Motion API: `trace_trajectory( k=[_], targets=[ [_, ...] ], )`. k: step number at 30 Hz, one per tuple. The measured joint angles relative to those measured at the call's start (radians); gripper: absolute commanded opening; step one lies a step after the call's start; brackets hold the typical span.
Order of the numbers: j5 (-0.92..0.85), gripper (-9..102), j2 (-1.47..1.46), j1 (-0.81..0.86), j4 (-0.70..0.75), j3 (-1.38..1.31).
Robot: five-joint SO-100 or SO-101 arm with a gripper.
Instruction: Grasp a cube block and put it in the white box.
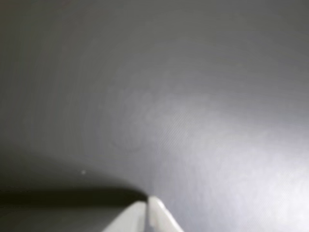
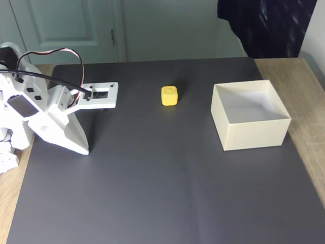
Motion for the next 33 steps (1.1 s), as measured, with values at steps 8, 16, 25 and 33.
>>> trace_trajectory(
  k=[8, 16, 25, 33],
  targets=[
    [0.0, 1, 0.0, 0.0, 0.0, 0.0],
    [0.0, 1, 0.0, 0.0, 0.0, 0.0],
    [-0.009, 1, 0.0, 0.009, 0.006, 0.0],
    [-0.009, 0, 0.003, -0.109, 0.006, 0.0]
  ],
)
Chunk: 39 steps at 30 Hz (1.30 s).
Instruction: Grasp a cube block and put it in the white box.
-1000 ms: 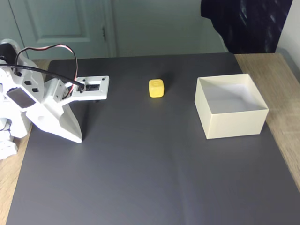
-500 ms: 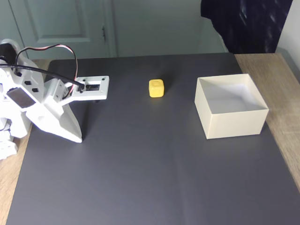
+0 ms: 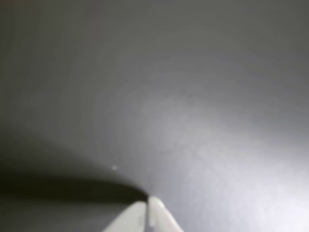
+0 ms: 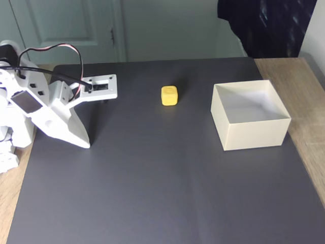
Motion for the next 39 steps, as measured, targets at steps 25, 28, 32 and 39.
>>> trace_trajectory(
  k=[25, 28, 32, 39],
  targets=[
    [0.04, 2, 0.0, -0.094, -0.196, 0.0],
    [0.023, 2, -0.018, -0.132, -0.247, -0.011],
    [0.023, 0, -0.242, -0.149, -0.373, -0.141],
    [0.021, 0, -0.784, -0.161, -0.566, -0.511]
  ],
)
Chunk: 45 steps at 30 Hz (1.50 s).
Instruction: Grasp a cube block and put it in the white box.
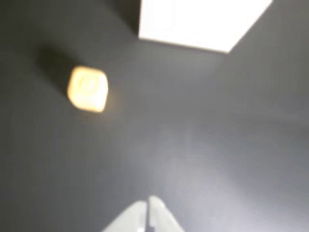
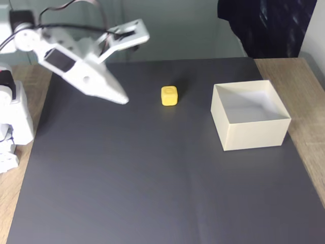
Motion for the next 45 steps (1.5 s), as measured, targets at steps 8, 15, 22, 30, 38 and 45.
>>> trace_trajectory(
  k=[8, 15, 22, 30, 38, 45],
  targets=[
    [0.0, 6, -0.345, -0.046, -0.129, -0.233],
    [0.018, 14, -0.569, -0.078, -0.199, -0.368],
    [0.037, 24, -0.686, -0.078, -0.25, -0.396],
    [0.037, 32, -0.741, -0.04, -0.253, -0.439],
    [0.018, 35, -0.847, -0.014, -0.195, -0.591],
    [0.014, 37, -0.943, -0.014, -0.176, -0.655]
  ],
)
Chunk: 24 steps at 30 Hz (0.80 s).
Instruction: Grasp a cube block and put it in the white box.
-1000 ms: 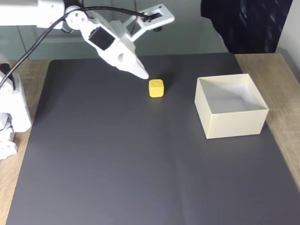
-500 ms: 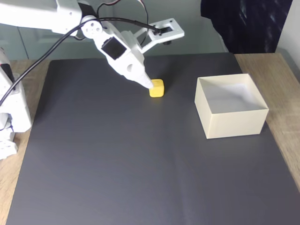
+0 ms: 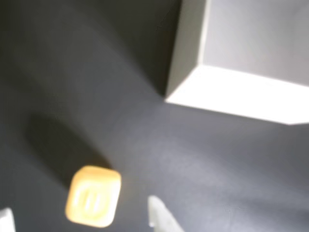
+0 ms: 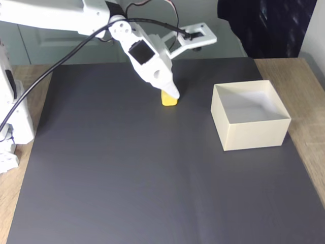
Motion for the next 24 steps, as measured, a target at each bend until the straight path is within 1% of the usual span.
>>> trace_trajectory(
  k=[11, 24],
  targets=[
    [-0.012, 38, -0.132, -0.002, -0.012, -0.034],
    [-0.017, 34, -0.198, -0.044, -0.021, -0.083]
  ],
)
